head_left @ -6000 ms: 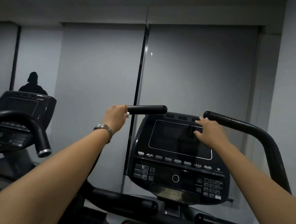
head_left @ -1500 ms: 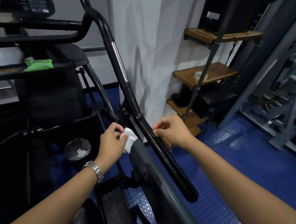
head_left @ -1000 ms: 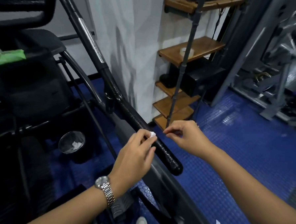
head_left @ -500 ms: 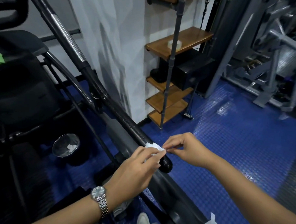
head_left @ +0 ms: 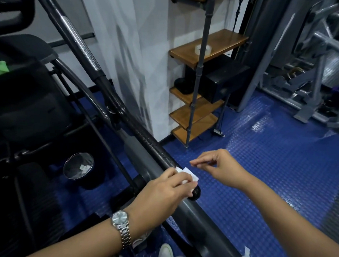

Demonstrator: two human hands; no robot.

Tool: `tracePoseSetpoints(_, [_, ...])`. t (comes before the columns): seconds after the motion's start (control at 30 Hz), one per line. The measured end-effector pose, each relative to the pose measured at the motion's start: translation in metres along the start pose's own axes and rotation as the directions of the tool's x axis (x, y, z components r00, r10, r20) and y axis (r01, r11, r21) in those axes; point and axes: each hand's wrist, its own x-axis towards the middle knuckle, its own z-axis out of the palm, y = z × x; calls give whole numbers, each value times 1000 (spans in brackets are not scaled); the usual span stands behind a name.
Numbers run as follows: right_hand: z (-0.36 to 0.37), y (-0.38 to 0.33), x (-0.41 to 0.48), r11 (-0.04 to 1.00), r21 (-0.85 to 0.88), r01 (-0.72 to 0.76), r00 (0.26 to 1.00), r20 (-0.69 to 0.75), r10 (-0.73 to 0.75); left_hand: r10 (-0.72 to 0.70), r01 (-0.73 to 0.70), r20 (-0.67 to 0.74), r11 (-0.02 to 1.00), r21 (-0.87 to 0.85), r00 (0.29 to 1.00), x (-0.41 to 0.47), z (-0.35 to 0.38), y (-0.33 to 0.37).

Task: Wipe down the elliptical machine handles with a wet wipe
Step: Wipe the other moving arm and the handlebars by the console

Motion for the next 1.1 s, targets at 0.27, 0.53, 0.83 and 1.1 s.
tracePoseSetpoints(0.27, [1, -1, 3, 999, -42, -11, 1000, -16, 11, 56, -63, 61, 992, 109, 997, 1, -2, 7])
tracePoseSetpoints(0.53, [8, -5, 5, 994, -113, 2, 995, -98, -13, -29, 31, -19, 994, 109, 999, 4, 2, -4])
tracePoseSetpoints(0.83, [9, -7, 5, 992, -127, -18, 995, -100, 5, -269, 270, -198, 963, -23, 943, -2, 1, -26])
tracePoseSetpoints(1.1, [15, -14, 8, 994, -106, 14, 996, -87, -24, -428, 389, -252, 901, -190, 868, -2, 3, -18])
